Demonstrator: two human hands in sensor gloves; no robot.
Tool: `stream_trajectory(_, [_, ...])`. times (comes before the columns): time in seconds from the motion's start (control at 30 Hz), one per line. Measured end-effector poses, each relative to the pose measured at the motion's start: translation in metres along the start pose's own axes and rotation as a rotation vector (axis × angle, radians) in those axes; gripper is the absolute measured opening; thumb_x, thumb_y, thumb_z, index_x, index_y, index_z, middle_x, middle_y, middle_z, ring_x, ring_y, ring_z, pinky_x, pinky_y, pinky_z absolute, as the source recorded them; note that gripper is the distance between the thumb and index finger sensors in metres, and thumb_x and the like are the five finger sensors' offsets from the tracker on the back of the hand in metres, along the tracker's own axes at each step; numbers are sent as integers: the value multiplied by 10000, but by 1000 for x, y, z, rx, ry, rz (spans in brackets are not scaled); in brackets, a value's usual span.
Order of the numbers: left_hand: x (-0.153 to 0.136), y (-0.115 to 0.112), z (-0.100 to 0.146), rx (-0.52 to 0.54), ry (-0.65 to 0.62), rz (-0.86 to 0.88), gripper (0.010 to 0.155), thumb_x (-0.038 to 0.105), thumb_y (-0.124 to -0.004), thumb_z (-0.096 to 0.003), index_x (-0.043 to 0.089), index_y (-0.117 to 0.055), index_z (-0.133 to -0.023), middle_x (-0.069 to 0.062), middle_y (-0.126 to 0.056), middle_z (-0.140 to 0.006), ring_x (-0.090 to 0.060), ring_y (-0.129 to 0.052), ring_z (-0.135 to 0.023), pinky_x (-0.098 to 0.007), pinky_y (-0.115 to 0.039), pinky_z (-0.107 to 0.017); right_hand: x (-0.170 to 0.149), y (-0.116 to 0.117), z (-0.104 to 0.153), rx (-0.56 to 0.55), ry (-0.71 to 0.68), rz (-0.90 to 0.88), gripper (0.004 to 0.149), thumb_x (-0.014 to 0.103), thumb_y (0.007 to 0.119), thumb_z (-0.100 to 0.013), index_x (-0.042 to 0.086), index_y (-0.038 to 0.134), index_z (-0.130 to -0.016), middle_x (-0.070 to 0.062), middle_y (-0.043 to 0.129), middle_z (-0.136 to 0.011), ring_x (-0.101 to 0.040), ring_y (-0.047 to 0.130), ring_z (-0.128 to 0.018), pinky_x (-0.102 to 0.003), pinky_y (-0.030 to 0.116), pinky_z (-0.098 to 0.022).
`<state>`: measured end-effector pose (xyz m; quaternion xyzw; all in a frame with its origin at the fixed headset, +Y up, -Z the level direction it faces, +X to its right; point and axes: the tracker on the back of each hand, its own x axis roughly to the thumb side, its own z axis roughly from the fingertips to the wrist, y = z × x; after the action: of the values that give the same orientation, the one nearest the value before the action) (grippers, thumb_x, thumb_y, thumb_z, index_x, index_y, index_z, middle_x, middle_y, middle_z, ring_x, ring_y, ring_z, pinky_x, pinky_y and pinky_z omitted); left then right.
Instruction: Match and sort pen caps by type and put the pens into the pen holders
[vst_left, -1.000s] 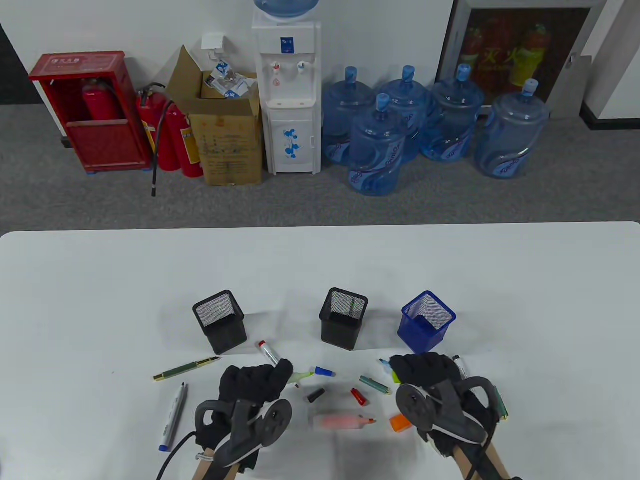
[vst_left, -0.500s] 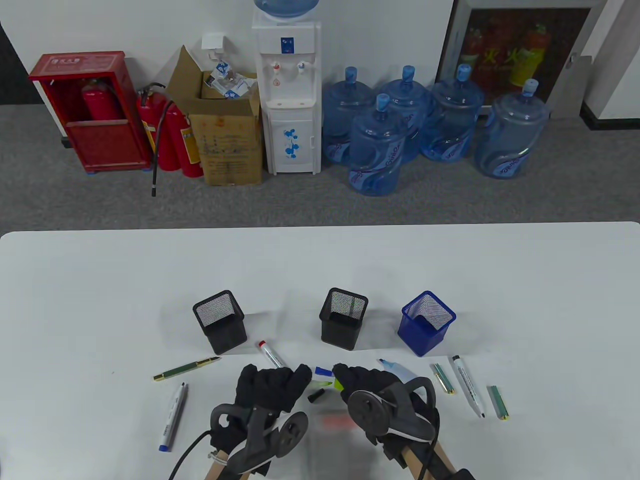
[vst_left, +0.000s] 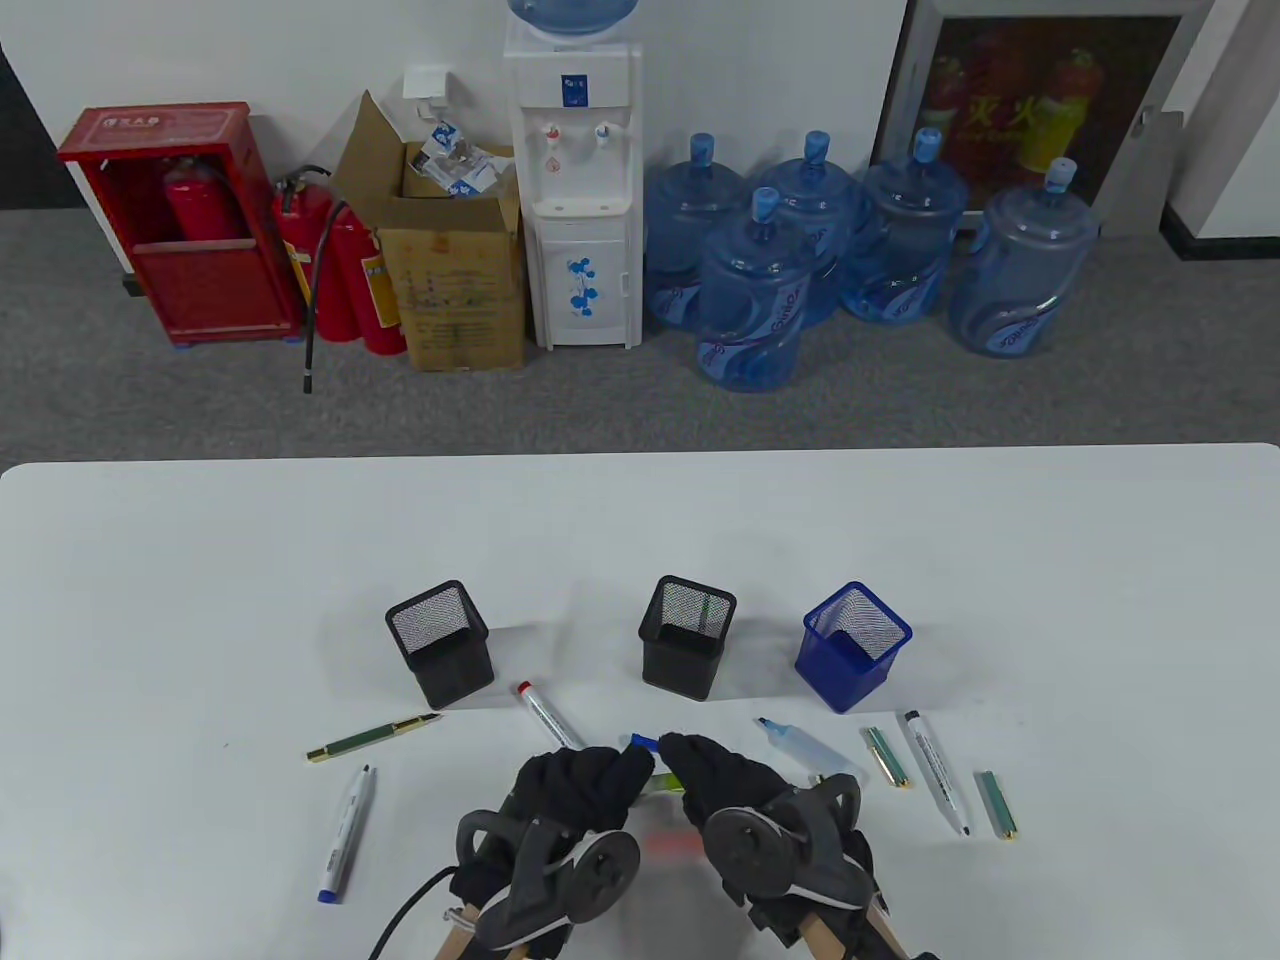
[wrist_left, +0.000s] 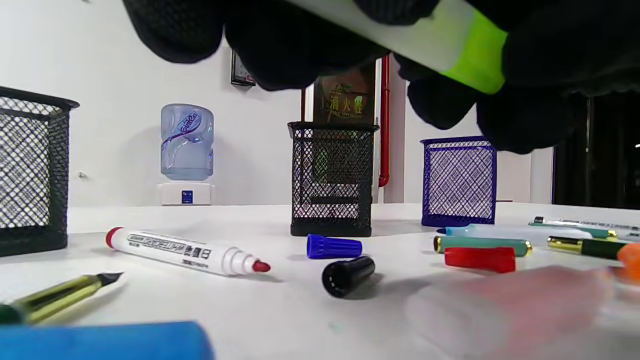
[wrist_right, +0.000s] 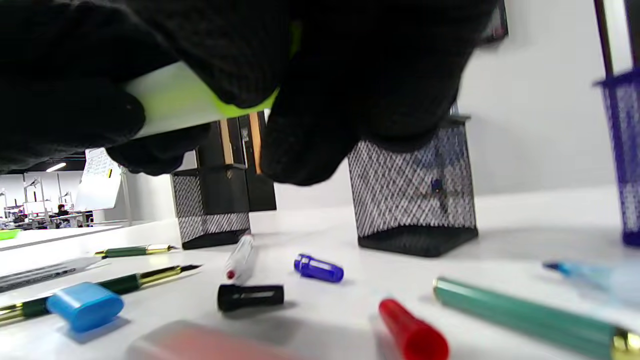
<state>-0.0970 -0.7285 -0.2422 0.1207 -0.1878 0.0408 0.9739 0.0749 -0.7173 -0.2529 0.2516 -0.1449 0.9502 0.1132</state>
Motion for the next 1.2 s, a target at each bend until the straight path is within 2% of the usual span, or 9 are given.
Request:
stream_trajectory(0.3, [3,13,2,69,-26,44,556,282,-637,-414,280,-604,-970,-3,-768,-900,-241,-882,-654,-511,-761,-629,12,-7,0,-55,-29,-19,568,265,771,-365,122,759,-915,-84,954,-840,-81,1082,-414,-353,1012,-364])
stream_trajectory(0.37, [3,13,4,41,-45,39,558,284,-636,-418,275,-596,-974,-5,-766,-904,-242,-883,-658,-513,-760,-630,12,-7,2,-27,-50,-1,573,272,771,-367,123,754,-920,-79,952,-841,-74,1083,-415,-347,1012,-365])
stream_trajectory(0.47, [7,12,4,18,-27,-1,570,293,-656,-430,289,-590,-996,-2,-773,-919,-249,-889,-675,-521,-748,-639,6,0,1,-8,-30,19,592,312,772,-373,150,728,-941,-49,929,-866,-61,1088,-473,-329,1007,-408])
stream_trajectory(0.53, [6,14,4,66,-33,-72,593,329,-686,-423,331,-537,-996,43,-810,-911,-225,-928,-660,-491,-780,-629,1,5,2,6,13,-21,629,332,758,-390,146,661,-983,-65,867,-925,-86,1066,-557,-345,969,-474])
stream_trajectory(0.7, [-33,45,-1,132,61,-129,564,340,-745,-413,351,-642,-968,29,-852,-916,-218,-971,-646,-489,-812,-602,-19,0,8,-96,67,106,722,400,747,-401,116,548,-1035,-112,753,-1002,-167,979,-707,-399,891,-545])
stream_trajectory(0.8, [-72,79,-11,161,198,-213,544,305,-754,-424,385,-718,-961,6,-781,-992,-230,-936,-720,-502,-779,-640,-29,-1,12,-102,96,68,718,408,752,-405,125,555,-1034,-115,744,-1006,-188,957,-728,-415,871,-557])
stream_trajectory(0.9, [-106,102,-24,107,361,-337,530,276,-743,-436,380,-770,-955,-10,-716,-1048,-240,-895,-782,-508,-744,-682,-32,1,12,-93,88,93,696,406,752,-406,145,579,-1027,-110,745,-1006,-189,956,-733,-414,870,-561])
stream_trajectory(1.03, [-130,96,-42,-35,499,-400,531,257,-716,-451,389,-763,-963,9,-655,-1088,-253,-831,-858,-519,-673,-742,-32,5,13,-72,62,141,694,407,752,-405,145,584,-1025,-109,743,-1008,-190,951,-740,-415,868,-564])
stream_trajectory(1.2, [-135,67,-62,-116,519,-490,531,268,-720,-453,409,-757,-964,23,-653,-1094,-235,-826,-872,-508,-663,-758,-32,4,14,-71,56,154,691,409,753,-404,150,590,-1023,-110,746,-1007,-194,951,-740,-419,867,-563])
